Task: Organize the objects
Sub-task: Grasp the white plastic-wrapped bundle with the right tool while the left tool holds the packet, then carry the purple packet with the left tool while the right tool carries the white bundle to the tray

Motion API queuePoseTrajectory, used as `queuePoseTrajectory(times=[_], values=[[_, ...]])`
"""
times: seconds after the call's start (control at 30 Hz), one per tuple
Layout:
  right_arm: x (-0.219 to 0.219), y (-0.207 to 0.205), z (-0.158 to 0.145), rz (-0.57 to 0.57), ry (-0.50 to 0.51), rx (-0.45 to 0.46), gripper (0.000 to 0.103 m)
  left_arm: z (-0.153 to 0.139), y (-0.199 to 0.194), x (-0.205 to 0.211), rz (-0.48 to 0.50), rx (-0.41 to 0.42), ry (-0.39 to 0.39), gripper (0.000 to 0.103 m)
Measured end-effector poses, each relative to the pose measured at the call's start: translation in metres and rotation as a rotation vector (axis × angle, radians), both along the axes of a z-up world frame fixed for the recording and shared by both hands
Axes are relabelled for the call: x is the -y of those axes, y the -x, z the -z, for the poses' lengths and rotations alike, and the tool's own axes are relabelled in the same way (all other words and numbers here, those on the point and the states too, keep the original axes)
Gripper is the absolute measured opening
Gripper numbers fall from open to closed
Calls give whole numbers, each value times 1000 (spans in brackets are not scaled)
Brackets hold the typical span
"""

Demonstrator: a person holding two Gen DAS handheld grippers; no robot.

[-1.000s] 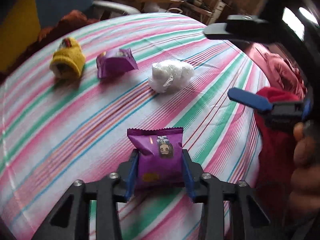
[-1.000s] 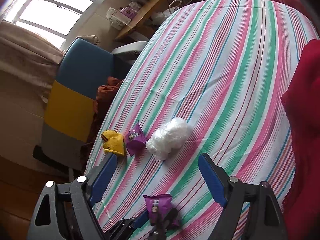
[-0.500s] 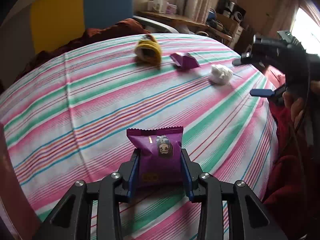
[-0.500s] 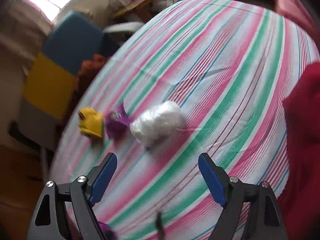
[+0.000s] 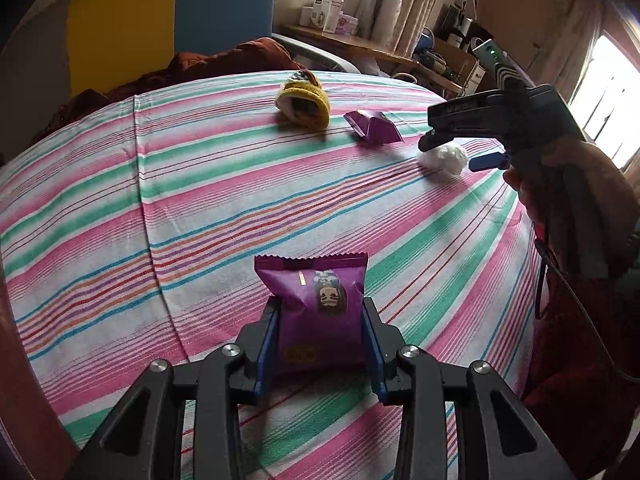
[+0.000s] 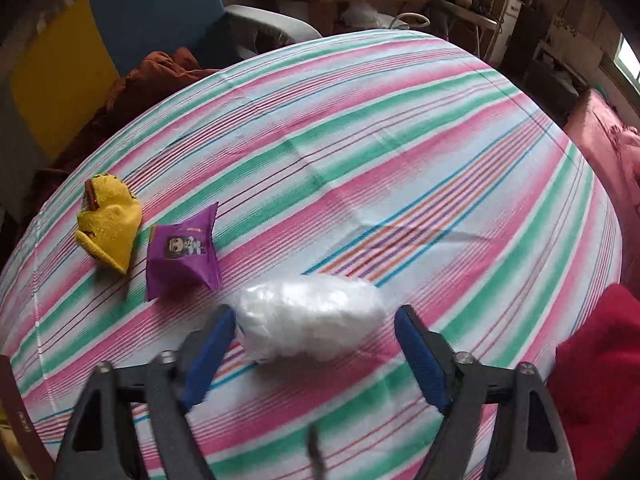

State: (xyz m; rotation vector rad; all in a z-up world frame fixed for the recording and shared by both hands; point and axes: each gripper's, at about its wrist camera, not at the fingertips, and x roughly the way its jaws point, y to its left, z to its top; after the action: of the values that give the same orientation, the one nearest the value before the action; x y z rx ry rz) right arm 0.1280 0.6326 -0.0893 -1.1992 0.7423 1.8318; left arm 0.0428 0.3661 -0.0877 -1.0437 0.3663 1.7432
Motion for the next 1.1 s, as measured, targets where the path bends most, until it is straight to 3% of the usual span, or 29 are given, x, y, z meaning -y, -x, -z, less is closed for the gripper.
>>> queuePoseTrajectory(times=[0.2, 0.43, 0.77, 1.1], values=[[4, 4, -3, -39, -17, -5, 60, -1, -5, 0, -7, -22, 2, 39], [9, -1, -24, -72, -57, -134, 60, -12, -9, 10, -38, -60, 37, 38], [33, 12, -46, -178, -120, -230, 60, -83, -16, 55, -147, -269, -54, 38], [80, 38, -51, -368, -164, -212, 60, -112, 2, 119, -300, -339, -75, 38]])
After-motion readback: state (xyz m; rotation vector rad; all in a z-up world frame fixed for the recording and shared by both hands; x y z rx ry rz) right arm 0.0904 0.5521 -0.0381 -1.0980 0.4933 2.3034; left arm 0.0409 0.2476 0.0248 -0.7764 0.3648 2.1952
